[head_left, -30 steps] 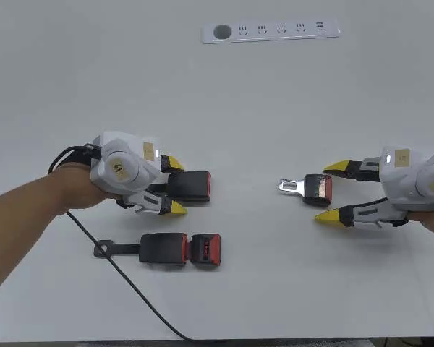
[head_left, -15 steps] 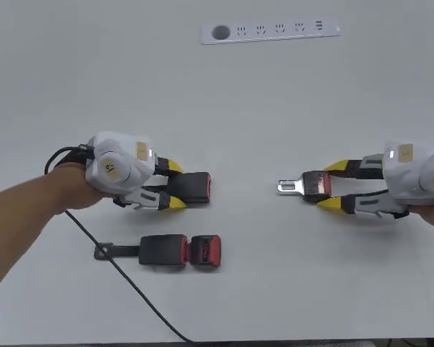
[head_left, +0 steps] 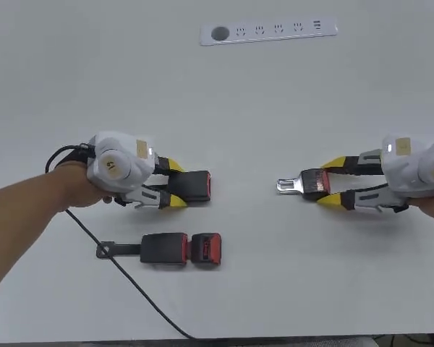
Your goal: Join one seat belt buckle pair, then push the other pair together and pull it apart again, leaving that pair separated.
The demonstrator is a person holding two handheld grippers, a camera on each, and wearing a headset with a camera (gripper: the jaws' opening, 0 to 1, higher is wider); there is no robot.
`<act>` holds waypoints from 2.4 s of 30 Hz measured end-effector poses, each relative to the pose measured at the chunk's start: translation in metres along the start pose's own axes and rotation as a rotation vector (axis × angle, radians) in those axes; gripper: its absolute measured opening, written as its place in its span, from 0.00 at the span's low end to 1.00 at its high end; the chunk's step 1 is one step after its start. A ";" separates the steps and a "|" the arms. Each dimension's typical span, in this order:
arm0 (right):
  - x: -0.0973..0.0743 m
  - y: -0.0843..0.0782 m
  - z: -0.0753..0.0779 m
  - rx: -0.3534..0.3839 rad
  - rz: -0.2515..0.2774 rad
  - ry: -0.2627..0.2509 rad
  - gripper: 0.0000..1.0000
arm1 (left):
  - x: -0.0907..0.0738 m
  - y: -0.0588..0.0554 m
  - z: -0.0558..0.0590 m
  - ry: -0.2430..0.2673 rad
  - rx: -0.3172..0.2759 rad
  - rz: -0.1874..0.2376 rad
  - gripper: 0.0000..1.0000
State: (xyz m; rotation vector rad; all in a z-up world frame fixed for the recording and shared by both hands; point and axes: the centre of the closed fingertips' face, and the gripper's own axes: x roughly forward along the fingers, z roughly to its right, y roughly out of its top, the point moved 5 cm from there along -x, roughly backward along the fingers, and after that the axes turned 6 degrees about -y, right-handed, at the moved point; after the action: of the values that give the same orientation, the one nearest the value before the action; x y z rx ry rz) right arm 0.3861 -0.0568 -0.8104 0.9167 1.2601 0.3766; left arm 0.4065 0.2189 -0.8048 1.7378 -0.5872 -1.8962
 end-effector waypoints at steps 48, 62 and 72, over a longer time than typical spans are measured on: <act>0.095 0.071 -0.036 -0.022 0.034 0.017 0.33 | 0.001 0.002 -0.004 -0.014 0.011 -0.077 0.34; 0.101 0.078 -0.034 -0.035 -0.028 0.080 0.32 | 0.000 0.000 -0.005 -0.027 0.032 -0.083 0.33; 0.112 0.086 -0.038 -0.014 -0.038 0.040 0.32 | 0.000 0.000 -0.005 -0.029 0.033 -0.070 0.33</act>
State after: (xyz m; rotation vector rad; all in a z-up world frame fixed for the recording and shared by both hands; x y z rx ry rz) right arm 0.4044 0.0877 -0.8185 0.8762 1.3082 0.3746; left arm 0.4115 0.2191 -0.8051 1.7757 -0.5788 -1.9730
